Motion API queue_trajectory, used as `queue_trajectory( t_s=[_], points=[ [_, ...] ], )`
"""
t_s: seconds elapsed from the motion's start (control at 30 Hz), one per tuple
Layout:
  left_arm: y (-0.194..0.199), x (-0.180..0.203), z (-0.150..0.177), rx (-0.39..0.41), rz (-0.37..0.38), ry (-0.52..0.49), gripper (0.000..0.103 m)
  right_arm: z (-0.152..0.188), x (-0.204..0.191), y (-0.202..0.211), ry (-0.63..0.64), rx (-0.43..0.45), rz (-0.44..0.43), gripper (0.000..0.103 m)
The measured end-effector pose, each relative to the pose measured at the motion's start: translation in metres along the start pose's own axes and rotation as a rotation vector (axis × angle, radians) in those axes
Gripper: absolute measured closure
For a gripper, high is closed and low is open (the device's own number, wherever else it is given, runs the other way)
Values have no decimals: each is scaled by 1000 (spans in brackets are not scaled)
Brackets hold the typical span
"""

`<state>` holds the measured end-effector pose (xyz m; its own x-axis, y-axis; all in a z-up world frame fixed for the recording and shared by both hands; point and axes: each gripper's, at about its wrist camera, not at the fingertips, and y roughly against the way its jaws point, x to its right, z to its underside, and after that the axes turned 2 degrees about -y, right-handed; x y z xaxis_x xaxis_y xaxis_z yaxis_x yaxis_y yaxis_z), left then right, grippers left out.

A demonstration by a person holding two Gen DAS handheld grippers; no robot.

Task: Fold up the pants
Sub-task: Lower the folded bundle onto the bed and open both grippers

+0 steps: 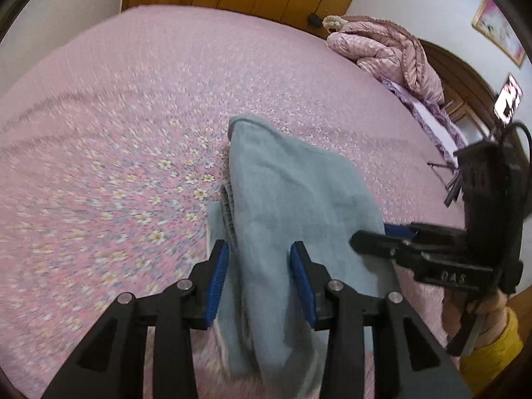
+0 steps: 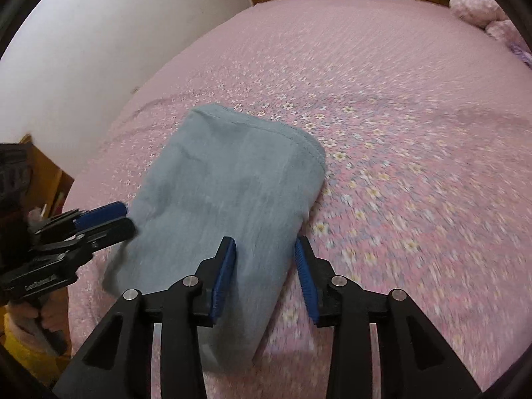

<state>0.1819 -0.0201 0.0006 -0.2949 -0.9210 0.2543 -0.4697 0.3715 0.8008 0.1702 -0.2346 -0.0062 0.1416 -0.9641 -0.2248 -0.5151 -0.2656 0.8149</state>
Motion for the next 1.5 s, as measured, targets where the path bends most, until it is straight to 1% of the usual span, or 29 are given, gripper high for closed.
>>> queue_trajectory(
  t_s=[0.03, 0.1, 0.17, 0.27, 0.33, 0.4, 0.47, 0.53, 0.63, 0.8, 0.97, 1.07, 1.1, 1.17, 1.2, 1.23, 1.33, 1.4, 1.47, 1.5],
  points=[
    [9, 3, 6, 5, -17, -15, 62, 8, -1, 6, -2, 5, 0, 65],
    [19, 7, 16, 15, -28, -28, 62, 14, -7, 14, -8, 9, -4, 65],
    [26, 8, 29, 4, -50, -29, 62, 27, -12, 18, -5, 9, 8, 65],
    [26, 7, 44, -8, -104, -35, 62, 44, -21, 19, 0, 14, 31, 65],
    [22, 5, 50, -15, -133, -37, 61, 50, -26, 11, -4, 9, 47, 65],
    [19, 2, 56, -20, -138, -19, 60, 55, -26, 8, -15, 6, 69, 63],
    [17, -1, 58, -19, -136, 2, 57, 58, -25, 9, -30, 12, 70, 60],
    [18, -5, 61, -20, -145, 13, 50, 55, -24, 6, -45, 10, 71, 58],
    [19, -8, 63, -14, -147, 23, 48, 57, -23, 12, -59, 7, 71, 58],
    [27, -6, 67, -9, -150, 46, 48, 69, -32, 32, -33, 19, 87, 58],
    [43, 1, 81, 3, -173, 10, 48, 84, -41, 49, -14, 14, 99, 57],
    [50, 6, 86, 4, -168, 8, 48, 91, -41, 56, -16, 7, 120, 56],
    [53, 6, 90, 6, -167, 9, 46, 94, -41, 58, -16, 7, 128, 55],
    [57, 7, 95, 7, -182, 18, 38, 101, -41, 63, -17, 8, 154, 47],
    [57, 9, 96, 6, -190, 22, 33, 103, -41, 64, -17, 10, 161, 46],
    [58, 9, 99, 4, -196, 26, 30, 106, -40, 65, -19, 12, 168, 45],
    [57, 10, 107, -13, -206, 39, 27, 113, -35, 65, -25, 15, 192, 41],
    [55, 10, 109, -26, -212, 47, 26, 116, -32, 65, -27, 26, 217, 34],
    [52, 9, 113, -33, -218, 54, 23, 120, -30, 66, -27, 39, 249, 21],
    [51, 11, 114, -34, -220, 56, 19, 122, -29, 66, -28, 46, 262, 19]
  ],
)
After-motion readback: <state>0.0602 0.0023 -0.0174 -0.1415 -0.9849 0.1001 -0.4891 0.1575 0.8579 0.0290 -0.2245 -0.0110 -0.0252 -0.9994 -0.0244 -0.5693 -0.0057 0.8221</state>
